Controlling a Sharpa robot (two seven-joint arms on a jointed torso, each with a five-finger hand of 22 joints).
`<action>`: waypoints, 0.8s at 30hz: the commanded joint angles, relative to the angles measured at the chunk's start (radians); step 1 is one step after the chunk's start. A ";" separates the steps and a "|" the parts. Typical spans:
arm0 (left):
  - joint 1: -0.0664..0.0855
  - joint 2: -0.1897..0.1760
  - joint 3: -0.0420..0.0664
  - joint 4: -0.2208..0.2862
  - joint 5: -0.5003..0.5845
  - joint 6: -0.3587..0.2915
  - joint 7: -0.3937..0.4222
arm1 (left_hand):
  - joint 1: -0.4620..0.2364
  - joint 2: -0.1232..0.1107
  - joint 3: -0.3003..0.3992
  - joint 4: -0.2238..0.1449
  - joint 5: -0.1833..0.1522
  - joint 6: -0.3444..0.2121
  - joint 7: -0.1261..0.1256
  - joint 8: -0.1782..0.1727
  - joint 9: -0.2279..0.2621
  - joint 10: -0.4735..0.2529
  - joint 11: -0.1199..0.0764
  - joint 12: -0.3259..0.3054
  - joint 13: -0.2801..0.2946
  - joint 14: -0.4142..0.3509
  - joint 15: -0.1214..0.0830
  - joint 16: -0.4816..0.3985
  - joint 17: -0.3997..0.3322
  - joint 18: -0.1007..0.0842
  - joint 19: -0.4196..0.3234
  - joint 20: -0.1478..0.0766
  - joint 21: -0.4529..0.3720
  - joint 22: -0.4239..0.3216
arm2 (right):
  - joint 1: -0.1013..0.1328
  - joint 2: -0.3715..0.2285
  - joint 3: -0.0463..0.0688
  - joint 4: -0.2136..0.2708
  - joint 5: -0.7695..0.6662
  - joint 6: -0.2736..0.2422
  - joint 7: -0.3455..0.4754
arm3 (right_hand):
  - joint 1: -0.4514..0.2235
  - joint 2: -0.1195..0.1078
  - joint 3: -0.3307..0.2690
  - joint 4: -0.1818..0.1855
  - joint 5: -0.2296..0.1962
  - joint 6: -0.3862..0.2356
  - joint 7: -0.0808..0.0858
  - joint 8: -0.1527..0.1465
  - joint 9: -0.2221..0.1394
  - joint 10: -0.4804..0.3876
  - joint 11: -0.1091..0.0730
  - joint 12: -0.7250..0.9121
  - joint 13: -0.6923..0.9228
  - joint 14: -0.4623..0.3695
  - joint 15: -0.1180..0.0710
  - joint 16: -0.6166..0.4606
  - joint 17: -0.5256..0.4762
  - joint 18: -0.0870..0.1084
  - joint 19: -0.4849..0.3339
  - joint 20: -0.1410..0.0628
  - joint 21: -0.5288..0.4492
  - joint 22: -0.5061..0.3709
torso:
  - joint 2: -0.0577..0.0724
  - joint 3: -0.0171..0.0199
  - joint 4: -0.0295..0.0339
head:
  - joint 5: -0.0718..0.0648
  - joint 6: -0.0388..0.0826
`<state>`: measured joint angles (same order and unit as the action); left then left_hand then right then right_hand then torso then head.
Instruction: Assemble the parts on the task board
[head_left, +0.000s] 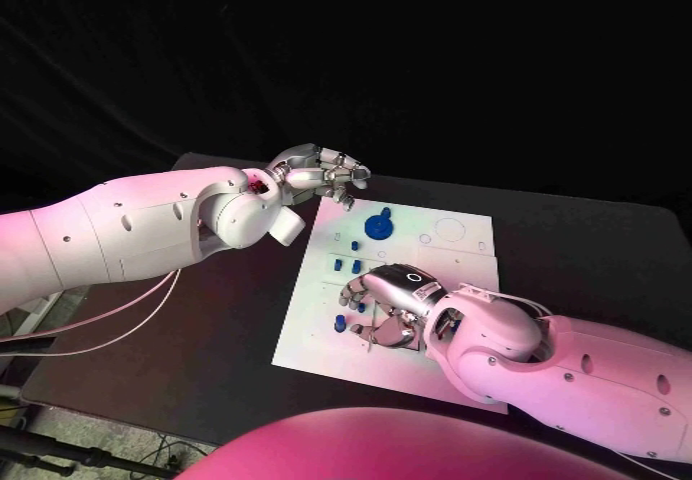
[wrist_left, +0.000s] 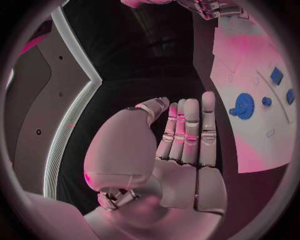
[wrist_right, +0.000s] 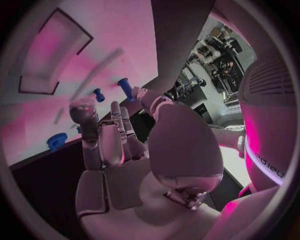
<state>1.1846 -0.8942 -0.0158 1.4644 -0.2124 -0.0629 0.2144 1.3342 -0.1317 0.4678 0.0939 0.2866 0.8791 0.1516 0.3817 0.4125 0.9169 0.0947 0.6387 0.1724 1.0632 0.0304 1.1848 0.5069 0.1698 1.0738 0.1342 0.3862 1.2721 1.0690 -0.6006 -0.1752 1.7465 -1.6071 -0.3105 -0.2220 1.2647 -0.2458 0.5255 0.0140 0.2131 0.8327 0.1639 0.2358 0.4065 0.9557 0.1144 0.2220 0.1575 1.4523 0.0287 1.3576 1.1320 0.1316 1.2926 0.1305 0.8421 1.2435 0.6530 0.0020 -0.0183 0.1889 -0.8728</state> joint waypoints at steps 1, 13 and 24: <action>0.001 -0.001 0.001 0.003 0.005 0.013 0.005 | -0.007 0.002 -0.002 0.006 0.006 -0.005 -0.001 0.002 0.002 -0.007 -0.001 0.005 -0.001 -0.003 -0.002 -0.003 0.000 0.010 0.004 0.001 -0.004 -0.001 | 0.019 -0.049 0.004 0.036 0.041 -0.089 0.031 | 0.006 0.004 -0.003 0.003 0.028 0.019 0.006 0.010 -0.003 0.021 -0.005 0.030 0.008 -0.002 -0.003 0.003 0.008 0.006 0.007 -0.004 0.017 0.009 | -0.001 -0.0009 -0.0007 | -0.006 0.000; 0.001 -0.013 -0.001 0.004 0.005 0.008 0.005 | -0.006 0.002 -0.002 0.005 0.006 -0.006 -0.001 0.003 0.003 -0.007 -0.001 0.006 -0.001 -0.003 -0.002 -0.003 0.000 0.010 0.005 0.000 -0.005 -0.001 | 0.140 -0.351 0.017 0.135 0.436 -0.068 0.002 | -0.023 -0.002 -0.228 0.087 -0.016 -0.007 -0.051 0.090 0.025 0.234 -0.081 0.435 0.273 0.055 -0.063 0.061 0.111 -0.024 0.101 -0.064 0.178 0.083 | -0.009 -0.0076 -0.0064 | -0.107 0.000; 0.000 -0.026 -0.009 0.006 0.005 0.003 0.005 | -0.006 0.001 -0.002 0.005 0.006 -0.006 -0.001 0.004 0.003 -0.007 -0.001 0.006 -0.001 -0.003 -0.002 -0.003 0.000 0.010 0.005 0.000 -0.005 -0.001 | 0.073 -0.528 0.002 0.202 0.359 -0.057 -0.116 | 0.106 0.092 -0.487 0.276 -0.047 -0.053 -0.037 0.187 -0.012 0.461 -0.069 1.187 1.162 0.106 -0.055 0.192 0.379 -0.055 0.159 -0.053 0.342 0.175 | -0.022 -0.0100 -0.0226 | -0.145 0.000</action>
<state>1.1844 -0.9217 -0.0245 1.4681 -0.2124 -0.0645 0.2136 1.3342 -0.1317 0.4678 0.0939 0.2866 0.8792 0.1516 0.3817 0.4147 0.9169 0.0947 0.6387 0.1724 1.0632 0.0304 1.1848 0.5069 0.1698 1.0738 0.1342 0.3862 1.2721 1.1481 -1.1249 -0.1742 1.9397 -1.2133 -0.3769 -0.2717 1.3644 -0.1578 0.0458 0.2899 0.1702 0.7714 0.1258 0.4294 0.3980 1.4101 0.0463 1.4014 1.3025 1.4667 -0.0326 1.5436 1.3085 0.0920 1.4469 0.0769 1.1794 1.3082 0.6360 -0.0074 -0.0342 0.0456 -0.8697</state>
